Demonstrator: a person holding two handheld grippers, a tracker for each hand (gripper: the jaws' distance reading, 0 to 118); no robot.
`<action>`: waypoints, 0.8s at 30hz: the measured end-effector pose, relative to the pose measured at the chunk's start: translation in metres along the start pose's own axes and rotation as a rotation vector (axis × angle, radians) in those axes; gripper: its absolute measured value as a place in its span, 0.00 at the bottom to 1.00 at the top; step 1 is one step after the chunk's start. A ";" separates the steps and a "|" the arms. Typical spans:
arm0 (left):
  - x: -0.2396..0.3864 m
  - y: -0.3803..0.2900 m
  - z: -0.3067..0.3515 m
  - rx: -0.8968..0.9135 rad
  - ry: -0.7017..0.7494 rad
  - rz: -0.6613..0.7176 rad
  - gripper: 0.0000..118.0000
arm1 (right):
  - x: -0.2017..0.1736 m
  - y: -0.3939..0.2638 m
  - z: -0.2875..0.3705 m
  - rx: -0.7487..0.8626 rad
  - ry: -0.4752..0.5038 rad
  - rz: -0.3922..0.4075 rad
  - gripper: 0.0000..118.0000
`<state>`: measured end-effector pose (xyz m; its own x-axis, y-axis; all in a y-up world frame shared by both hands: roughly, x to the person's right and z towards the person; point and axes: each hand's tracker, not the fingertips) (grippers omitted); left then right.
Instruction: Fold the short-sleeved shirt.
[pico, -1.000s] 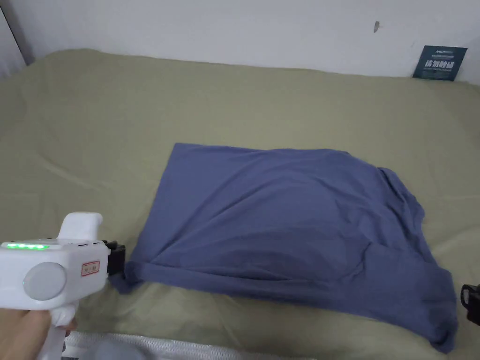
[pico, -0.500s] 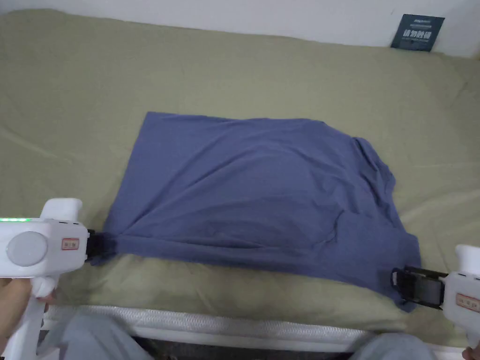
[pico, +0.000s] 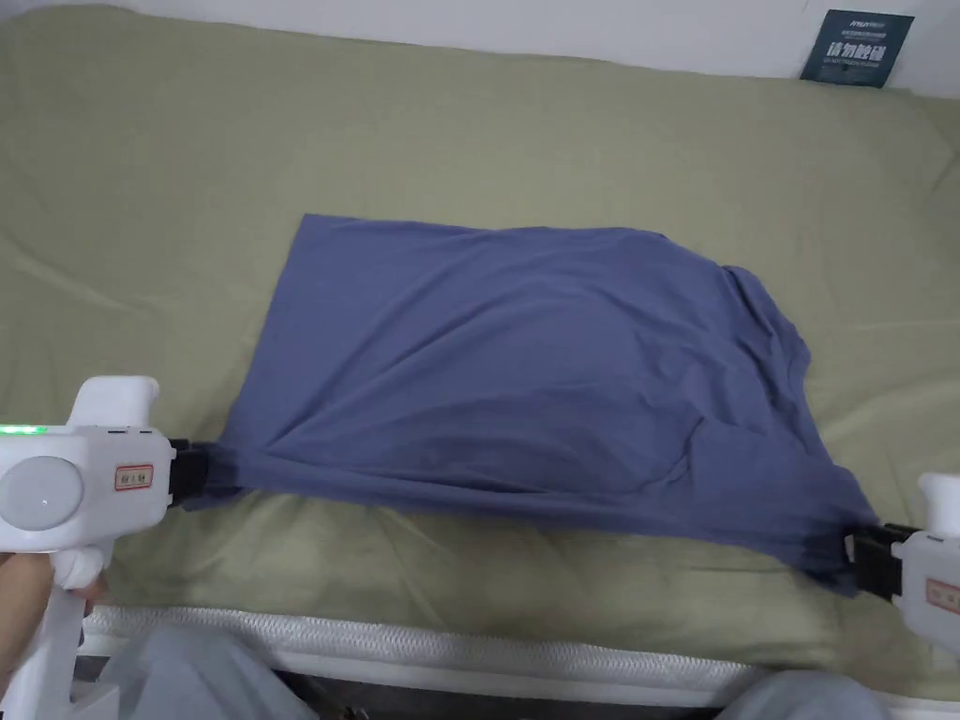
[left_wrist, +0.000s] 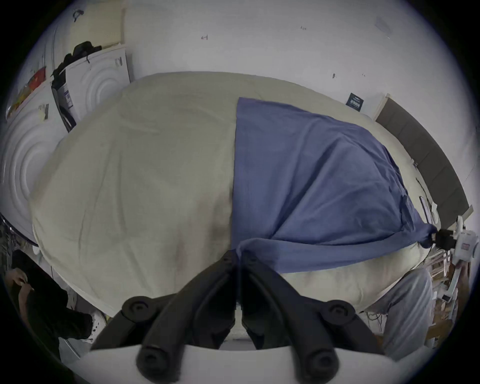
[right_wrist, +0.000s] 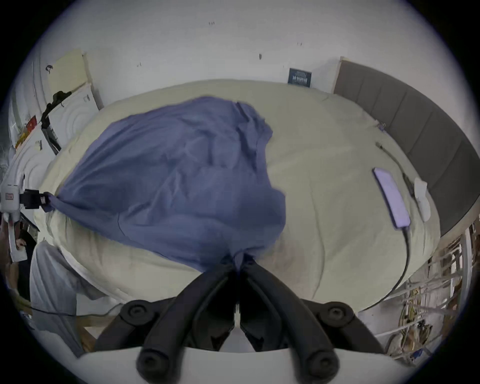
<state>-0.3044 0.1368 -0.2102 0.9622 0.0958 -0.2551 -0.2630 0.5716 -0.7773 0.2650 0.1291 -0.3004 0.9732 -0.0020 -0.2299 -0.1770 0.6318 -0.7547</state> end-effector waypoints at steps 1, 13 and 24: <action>0.001 0.008 0.003 0.014 -0.001 -0.001 0.02 | 0.002 0.012 0.003 0.017 0.003 -0.008 0.01; 0.013 0.121 -0.049 0.088 0.050 -0.059 0.02 | -0.002 0.145 -0.052 0.075 -0.062 0.067 0.01; 0.025 0.162 -0.143 0.011 0.078 -0.076 0.14 | -0.006 0.180 -0.160 -0.091 -0.100 0.111 0.39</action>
<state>-0.3334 0.1155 -0.4250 0.9708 -0.0116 -0.2395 -0.1879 0.5838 -0.7898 0.2034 0.1188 -0.5336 0.9559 0.1436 -0.2562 -0.2923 0.5510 -0.7816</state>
